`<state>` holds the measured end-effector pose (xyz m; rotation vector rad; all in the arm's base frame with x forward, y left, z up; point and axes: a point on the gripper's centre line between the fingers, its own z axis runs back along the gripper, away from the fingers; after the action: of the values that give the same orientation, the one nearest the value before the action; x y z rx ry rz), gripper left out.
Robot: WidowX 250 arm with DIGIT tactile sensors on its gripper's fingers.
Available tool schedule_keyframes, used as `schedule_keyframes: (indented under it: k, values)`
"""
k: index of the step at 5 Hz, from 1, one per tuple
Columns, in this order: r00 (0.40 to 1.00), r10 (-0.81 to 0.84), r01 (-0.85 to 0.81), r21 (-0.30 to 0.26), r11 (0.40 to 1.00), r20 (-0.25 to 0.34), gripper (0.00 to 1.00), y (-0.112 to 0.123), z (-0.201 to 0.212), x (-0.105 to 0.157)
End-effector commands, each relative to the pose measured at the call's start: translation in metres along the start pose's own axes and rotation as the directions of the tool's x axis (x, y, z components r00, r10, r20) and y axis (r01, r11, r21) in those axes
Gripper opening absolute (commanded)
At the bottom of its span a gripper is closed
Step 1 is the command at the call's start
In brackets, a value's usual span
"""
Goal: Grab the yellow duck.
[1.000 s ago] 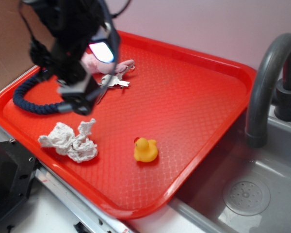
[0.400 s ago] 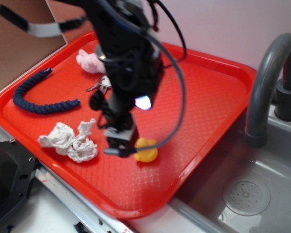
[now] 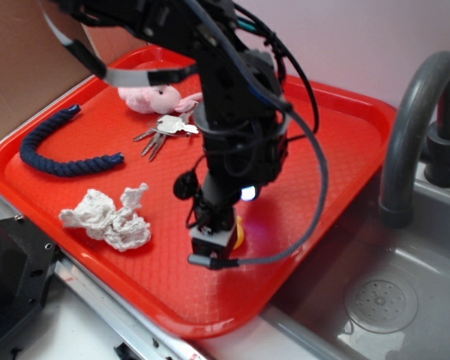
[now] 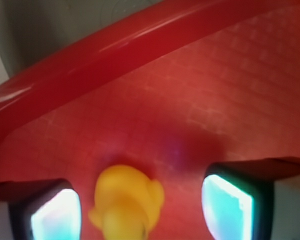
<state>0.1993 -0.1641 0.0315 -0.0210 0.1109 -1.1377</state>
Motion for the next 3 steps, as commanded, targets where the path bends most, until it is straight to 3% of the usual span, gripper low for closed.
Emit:
schedule_keyframes:
  k: [1,3]
  values:
    - [1.000,-0.009,0.010,0.012,1.000,-0.026,1.00,-0.018,0.000,0.007]
    - [0.988,0.057,-0.055,0.013,0.998,-0.140,1.00,-0.019,-0.014,0.009]
